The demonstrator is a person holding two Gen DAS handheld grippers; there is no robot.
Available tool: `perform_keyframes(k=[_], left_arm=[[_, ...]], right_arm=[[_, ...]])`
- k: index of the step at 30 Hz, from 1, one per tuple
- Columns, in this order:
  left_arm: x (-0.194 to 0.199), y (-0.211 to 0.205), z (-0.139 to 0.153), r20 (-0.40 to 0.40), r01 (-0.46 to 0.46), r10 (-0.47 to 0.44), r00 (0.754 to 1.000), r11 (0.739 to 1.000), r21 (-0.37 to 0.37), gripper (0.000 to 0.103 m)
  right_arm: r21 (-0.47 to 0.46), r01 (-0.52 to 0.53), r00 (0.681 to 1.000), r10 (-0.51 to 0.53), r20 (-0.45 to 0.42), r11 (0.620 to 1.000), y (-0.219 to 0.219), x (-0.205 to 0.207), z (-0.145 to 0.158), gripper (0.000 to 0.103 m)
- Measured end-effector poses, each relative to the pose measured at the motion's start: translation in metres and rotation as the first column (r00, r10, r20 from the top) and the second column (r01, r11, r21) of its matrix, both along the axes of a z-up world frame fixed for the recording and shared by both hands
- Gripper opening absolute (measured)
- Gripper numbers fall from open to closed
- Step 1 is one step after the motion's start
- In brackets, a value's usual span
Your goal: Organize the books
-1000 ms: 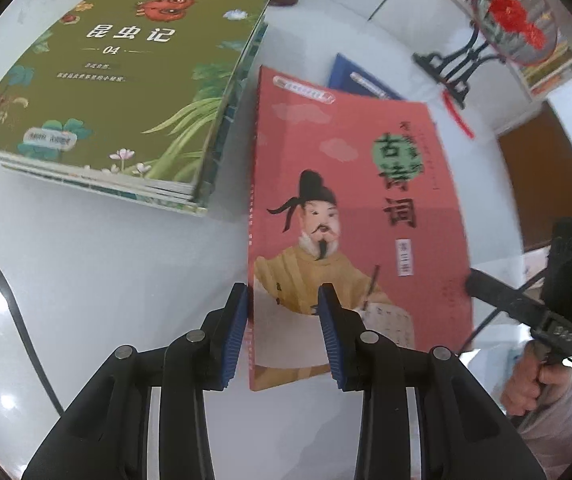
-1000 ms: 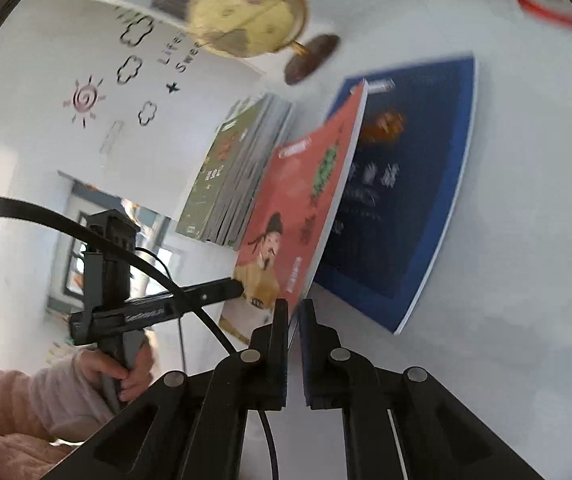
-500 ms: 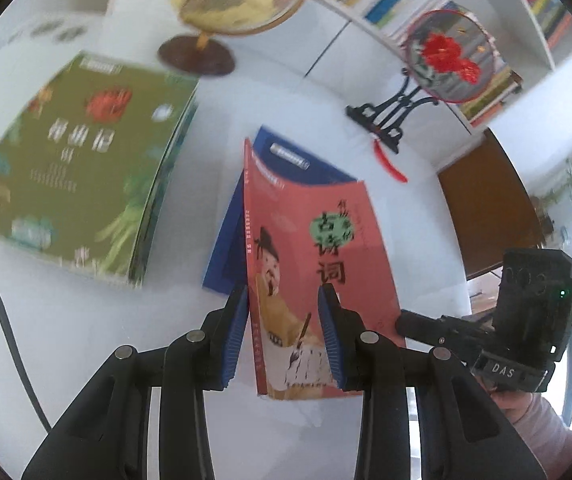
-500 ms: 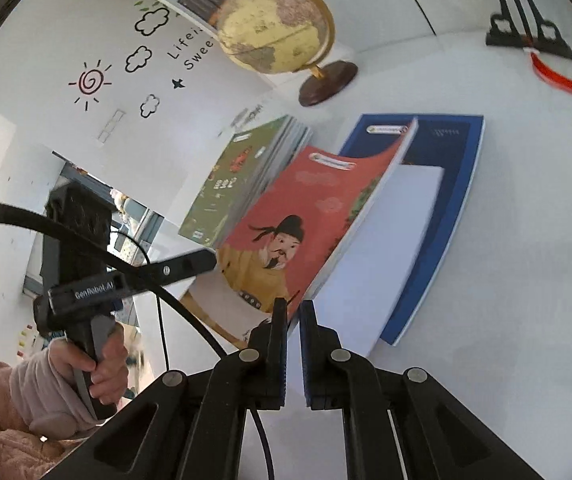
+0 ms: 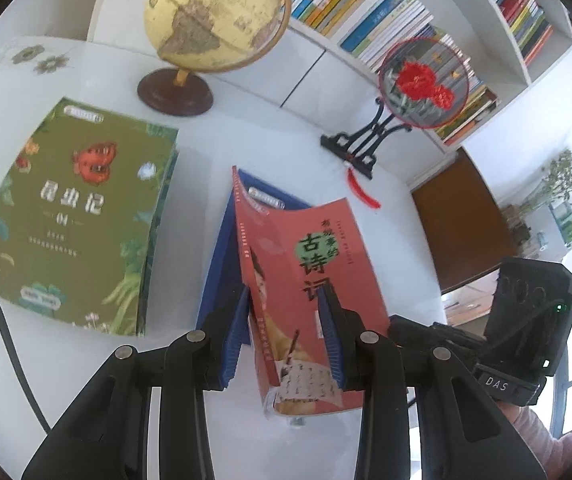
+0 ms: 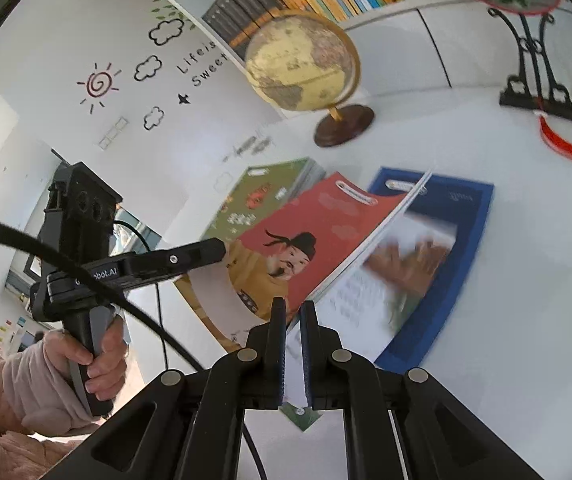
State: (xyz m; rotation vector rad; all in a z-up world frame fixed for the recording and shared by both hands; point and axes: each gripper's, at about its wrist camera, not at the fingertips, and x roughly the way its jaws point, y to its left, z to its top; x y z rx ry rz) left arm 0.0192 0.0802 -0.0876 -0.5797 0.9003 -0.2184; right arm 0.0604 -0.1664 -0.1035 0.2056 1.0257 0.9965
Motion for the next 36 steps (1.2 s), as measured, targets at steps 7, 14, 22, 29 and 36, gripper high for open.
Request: perform_keyframes(k=[7, 14, 22, 29, 36], left_arm=[[0.017, 0.006, 0.020, 0.051, 0.069, -0.068, 0.996, 0.997, -0.019, 0.025], [0.024, -0.005, -0.034, -0.189, 0.138, -0.115, 0.975, 0.984, 0.113, 0.037], [0.024, -0.029, -0.086, -0.397, 0.294, -0.172, 0.902, 0.917, 0.269, 0.051], [0.030, -0.032, -0.094, -0.405, 0.298, -0.164, 0.899, 0.909, 0.293, 0.081], [0.030, -0.058, -0.114, -0.422, 0.353, -0.209, 0.882, 0.887, 0.299, 0.101]], right_arm=[[0.080, -0.046, 0.998, 0.043, 0.049, 0.996, 0.041, 0.006, 0.029, 0.003], [-0.108, 0.147, 0.979, -0.161, -0.128, 0.983, 0.025, 0.013, -0.026, 0.007], [-0.169, 0.325, 0.868, -0.364, -0.337, 0.931, -0.022, -0.001, -0.096, 0.056], [-0.100, 0.317, 0.858, -0.330, -0.394, 0.943, -0.013, -0.009, -0.117, 0.075], [0.022, 0.254, 0.901, -0.228, -0.368, 0.967, 0.002, -0.007, -0.121, 0.089]])
